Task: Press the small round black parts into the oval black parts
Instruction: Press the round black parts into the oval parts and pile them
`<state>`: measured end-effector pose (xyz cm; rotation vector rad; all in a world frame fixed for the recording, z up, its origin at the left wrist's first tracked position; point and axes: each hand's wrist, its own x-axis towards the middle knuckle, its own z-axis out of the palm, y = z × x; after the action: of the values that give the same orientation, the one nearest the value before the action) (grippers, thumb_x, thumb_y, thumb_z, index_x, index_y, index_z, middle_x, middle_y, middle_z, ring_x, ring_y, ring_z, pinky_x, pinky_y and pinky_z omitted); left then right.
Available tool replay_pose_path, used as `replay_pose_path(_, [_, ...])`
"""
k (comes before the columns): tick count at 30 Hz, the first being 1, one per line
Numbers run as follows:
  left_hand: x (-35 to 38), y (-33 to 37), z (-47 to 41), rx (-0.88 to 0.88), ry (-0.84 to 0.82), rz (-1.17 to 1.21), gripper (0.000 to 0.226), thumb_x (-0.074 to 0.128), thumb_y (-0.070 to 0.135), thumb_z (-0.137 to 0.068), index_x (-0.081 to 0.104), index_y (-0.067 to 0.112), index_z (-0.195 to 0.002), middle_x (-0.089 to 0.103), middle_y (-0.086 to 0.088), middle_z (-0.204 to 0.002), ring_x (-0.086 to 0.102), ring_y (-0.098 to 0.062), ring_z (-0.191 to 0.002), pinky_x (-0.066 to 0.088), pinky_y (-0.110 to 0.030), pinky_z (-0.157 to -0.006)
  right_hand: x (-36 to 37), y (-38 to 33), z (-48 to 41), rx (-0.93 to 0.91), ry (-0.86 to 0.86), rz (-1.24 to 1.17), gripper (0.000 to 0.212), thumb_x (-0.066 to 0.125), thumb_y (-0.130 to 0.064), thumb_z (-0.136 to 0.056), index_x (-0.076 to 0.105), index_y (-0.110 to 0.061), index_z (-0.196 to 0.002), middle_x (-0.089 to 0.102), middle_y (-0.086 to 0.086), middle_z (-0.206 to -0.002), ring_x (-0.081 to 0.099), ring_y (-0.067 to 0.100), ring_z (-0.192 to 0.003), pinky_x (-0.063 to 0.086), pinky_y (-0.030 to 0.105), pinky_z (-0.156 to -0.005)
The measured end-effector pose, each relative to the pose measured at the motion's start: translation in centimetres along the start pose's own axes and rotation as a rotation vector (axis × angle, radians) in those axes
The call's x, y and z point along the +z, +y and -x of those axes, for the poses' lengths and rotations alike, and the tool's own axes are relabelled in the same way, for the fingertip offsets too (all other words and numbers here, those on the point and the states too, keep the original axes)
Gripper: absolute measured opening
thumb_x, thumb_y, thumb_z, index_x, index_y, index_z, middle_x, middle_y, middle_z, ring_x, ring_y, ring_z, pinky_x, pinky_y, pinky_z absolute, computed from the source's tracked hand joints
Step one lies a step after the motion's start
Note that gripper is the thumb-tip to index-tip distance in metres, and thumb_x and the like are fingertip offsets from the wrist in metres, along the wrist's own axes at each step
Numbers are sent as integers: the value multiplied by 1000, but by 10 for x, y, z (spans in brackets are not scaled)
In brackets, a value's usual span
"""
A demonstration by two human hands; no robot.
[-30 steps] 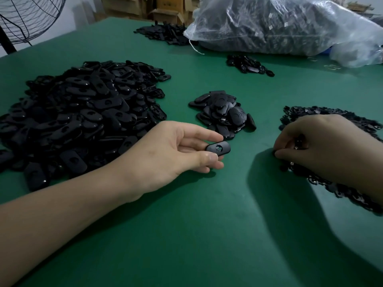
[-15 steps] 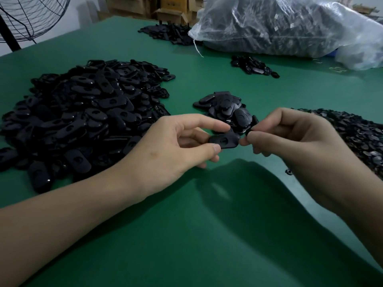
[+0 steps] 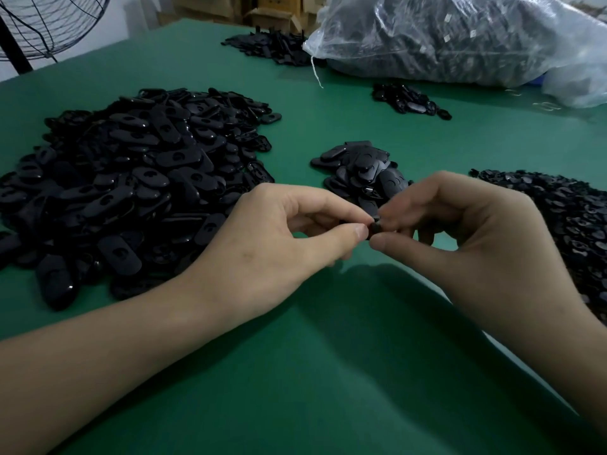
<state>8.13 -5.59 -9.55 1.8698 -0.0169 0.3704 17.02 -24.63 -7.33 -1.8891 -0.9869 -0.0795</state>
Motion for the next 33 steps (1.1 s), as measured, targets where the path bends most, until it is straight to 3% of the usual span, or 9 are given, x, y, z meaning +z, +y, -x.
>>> replay_pose_path(7, [2, 1, 1, -12, -15, -5, 9, 78, 19, -91, 81, 27, -94, 79, 2, -83, 76, -16, -80, 63, -33, -79, 0, -7, 3, -78, -3, 168, 20, 84, -26, -75, 74, -30, -92, 74, -19, -79, 71, 9, -77, 51, 24, -69])
replay_pose_path(12, [4, 4, 1, -43, -3, 26, 6, 77, 18, -90, 80, 23, -90, 78, -1, -80, 75, -18, -76, 62, -25, -70, 1, -9, 2, -73, -3, 184, 16, 83, -29, -75, 76, -33, -88, 73, -22, -78, 70, 8, -77, 50, 21, -67])
replay_pose_path(20, [3, 7, 1, -21, 29, -43, 5, 75, 25, -92, 80, 27, -92, 77, 2, -83, 74, -17, -75, 61, -39, -75, 2, -8, 3, 125, -28, -81, 5, 81, -26, -78, 77, -25, -81, 75, -6, -71, 71, 16, -65, 58, 38, -68])
replay_pose_path(24, [4, 6, 1, 5, 37, -85, 6, 74, 25, -93, 80, 28, -93, 78, 8, -86, 73, -11, -80, 62, -39, -75, 2, -11, 4, 184, -70, -84, 8, 79, -29, -81, 77, -22, -81, 76, -5, -74, 70, 17, -65, 57, 32, -63])
replay_pose_path(27, [4, 6, 1, 43, 64, -125, 9, 78, 24, -90, 79, 31, -96, 77, 13, -86, 72, -6, -81, 62, -29, -73, 4, -9, 4, 319, -70, -335, 18, 79, -33, -76, 78, -17, -84, 78, 3, -79, 65, 11, -63, 51, 19, -59])
replay_pose_path(29, [5, 8, 2, 84, 102, -171, 14, 82, 22, -86, 79, 33, -96, 75, 14, -83, 71, -4, -78, 58, -22, -68, 7, -7, 4, 417, -68, -468, 23, 76, -36, -73, 79, -16, -84, 78, 7, -80, 60, 9, -63, 46, 21, -59])
replay_pose_path(33, [6, 14, 3, 193, 185, -301, 17, 87, 25, -79, 78, 33, -92, 72, 14, -84, 71, -8, -81, 56, -20, -64, 11, -8, 4, 483, -88, -566, 21, 75, -36, -73, 80, -18, -83, 74, 7, -75, 55, 10, -60, 41, 20, -57])
